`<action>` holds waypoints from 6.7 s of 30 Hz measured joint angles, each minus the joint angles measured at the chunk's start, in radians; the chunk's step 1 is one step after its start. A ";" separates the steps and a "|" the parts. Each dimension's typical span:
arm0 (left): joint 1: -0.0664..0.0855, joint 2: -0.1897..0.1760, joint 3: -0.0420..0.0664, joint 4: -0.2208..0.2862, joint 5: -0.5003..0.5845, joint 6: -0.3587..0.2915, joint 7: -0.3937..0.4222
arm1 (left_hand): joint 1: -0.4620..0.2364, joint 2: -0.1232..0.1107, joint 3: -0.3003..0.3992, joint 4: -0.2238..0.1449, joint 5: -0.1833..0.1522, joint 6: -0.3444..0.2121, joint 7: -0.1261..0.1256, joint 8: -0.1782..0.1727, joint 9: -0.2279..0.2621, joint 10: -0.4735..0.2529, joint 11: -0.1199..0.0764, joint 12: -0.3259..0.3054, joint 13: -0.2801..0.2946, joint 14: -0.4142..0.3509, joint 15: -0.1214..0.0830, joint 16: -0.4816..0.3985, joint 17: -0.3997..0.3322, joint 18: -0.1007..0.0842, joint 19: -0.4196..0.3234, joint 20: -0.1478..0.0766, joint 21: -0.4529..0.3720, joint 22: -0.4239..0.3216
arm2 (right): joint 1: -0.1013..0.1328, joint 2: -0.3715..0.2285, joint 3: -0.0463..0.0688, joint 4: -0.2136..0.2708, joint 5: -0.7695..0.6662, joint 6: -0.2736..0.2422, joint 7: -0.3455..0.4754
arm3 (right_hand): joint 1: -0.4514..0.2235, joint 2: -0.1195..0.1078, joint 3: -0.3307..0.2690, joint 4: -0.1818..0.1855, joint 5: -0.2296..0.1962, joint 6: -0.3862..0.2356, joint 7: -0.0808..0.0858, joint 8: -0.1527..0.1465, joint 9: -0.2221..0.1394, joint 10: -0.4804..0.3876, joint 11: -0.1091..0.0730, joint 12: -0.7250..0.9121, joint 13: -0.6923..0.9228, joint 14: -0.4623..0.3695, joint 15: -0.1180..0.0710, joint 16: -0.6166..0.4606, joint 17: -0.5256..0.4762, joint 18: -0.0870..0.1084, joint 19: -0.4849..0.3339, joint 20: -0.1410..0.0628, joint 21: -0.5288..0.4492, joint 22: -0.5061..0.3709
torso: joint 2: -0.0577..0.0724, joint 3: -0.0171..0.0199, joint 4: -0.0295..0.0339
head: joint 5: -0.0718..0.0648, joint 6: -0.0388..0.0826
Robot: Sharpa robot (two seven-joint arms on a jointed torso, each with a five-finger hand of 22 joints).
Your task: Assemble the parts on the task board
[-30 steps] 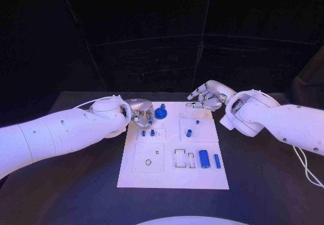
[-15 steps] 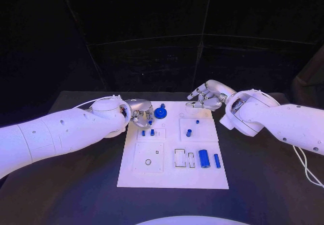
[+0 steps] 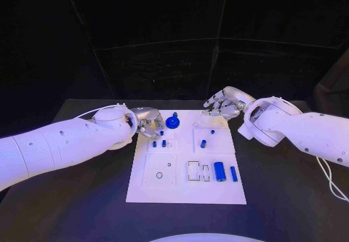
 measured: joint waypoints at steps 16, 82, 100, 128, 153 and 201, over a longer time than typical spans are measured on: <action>0.003 -0.146 0.032 0.055 0.594 -0.088 0.255 | 0.035 0.050 0.025 -0.005 0.000 0.075 0.035 0.040 0.009 0.030 0.010 0.059 0.009 -0.170 0.017 -0.236 -0.393 0.054 -0.185 0.016 -0.342 -0.311 | -0.020 -0.017 0.000 -0.023 -0.297 0.131 -0.025 | 0.213 0.016 0.051 -0.054 -0.134 0.109 -0.020 0.020 0.000 0.003 0.002 -0.383 -0.389 0.010 -0.003 -0.055 -0.036 0.000 0.015 -0.003 -0.030 -0.013 | 0.000 0.0008 0.0001 | -0.031 0.025; 0.001 -0.214 0.030 0.133 1.345 -0.098 0.538 | 0.017 0.053 -0.013 0.004 0.000 0.071 0.038 0.044 0.004 0.024 0.016 0.101 0.009 -0.288 0.023 -0.352 -0.584 0.053 -0.230 0.023 -0.403 -0.351 | -0.088 0.006 0.000 0.004 -0.627 0.157 -0.084 | 0.160 -0.088 0.607 -0.150 -0.246 0.200 -0.011 -0.036 0.001 0.149 0.009 -0.562 -0.597 0.054 -0.001 0.149 0.154 -0.032 0.194 -0.006 0.231 0.344 | 0.000 0.0003 -0.0008 | -0.051 0.010; 0.001 -0.216 0.030 0.115 1.346 -0.106 0.538 | 0.017 0.053 -0.015 0.001 0.000 0.071 0.038 0.047 0.004 0.020 0.012 0.105 0.009 -0.295 0.023 -0.352 -0.588 0.053 -0.230 0.023 -0.407 -0.354 | -0.087 -0.070 0.001 0.122 -0.610 0.029 -0.078 | 0.094 -0.110 0.691 -0.207 -0.246 0.200 -0.011 -0.036 0.001 0.149 0.009 -0.569 -0.598 0.054 -0.001 0.161 0.153 -0.048 0.204 -0.003 0.253 0.377 | -0.001 -0.0007 -0.0009 | -0.048 0.015; 0.001 -0.195 0.030 0.120 1.357 -0.115 0.538 | 0.017 0.053 -0.015 0.001 0.000 0.071 0.038 0.047 0.004 0.017 0.016 0.105 0.009 -0.295 0.023 -0.352 -0.590 0.053 -0.230 0.023 -0.407 -0.355 | -0.188 0.140 -0.002 0.198 -0.573 0.042 -0.038 | 0.080 -0.114 0.702 -0.219 -0.240 0.203 -0.008 -0.036 0.001 0.149 0.009 -0.573 -0.598 0.054 -0.001 0.165 0.155 -0.048 0.211 -0.003 0.256 0.385 | 0.002 -0.0031 -0.0008 | 0.036 -0.024; 0.001 -0.186 0.030 0.115 1.359 -0.115 0.537 | 0.017 0.053 -0.018 -0.001 0.000 0.071 0.038 0.047 0.004 0.017 0.016 0.105 0.008 -0.295 0.023 -0.352 -0.591 0.053 -0.230 0.023 -0.411 -0.356 | -0.213 0.195 -0.001 0.146 -0.633 0.109 -0.039 | 0.072 -0.114 0.705 -0.222 -0.241 0.203 -0.008 -0.036 0.000 0.149 0.009 -0.573 -0.599 0.054 -0.001 0.169 0.157 -0.048 0.211 -0.003 0.260 0.388 | 0.001 -0.0012 -0.0003 | 0.061 -0.046; 0.001 -0.190 0.030 0.112 1.360 -0.112 0.527 | 0.017 0.053 -0.018 -0.001 0.000 0.071 0.038 0.047 0.005 0.010 0.016 0.109 0.008 -0.295 0.023 -0.352 -0.592 0.053 -0.234 0.027 -0.411 -0.357 | -0.219 0.215 -0.001 0.143 -0.730 0.161 -0.077 | -0.015 -0.147 0.682 -0.219 -0.216 0.181 0.001 -0.038 0.000 0.119 0.020 -0.592 -0.599 0.057 0.005 0.168 0.139 -0.048 0.202 0.007 0.254 0.369 | 0.000 -0.0014 -0.0008 | 0.063 -0.055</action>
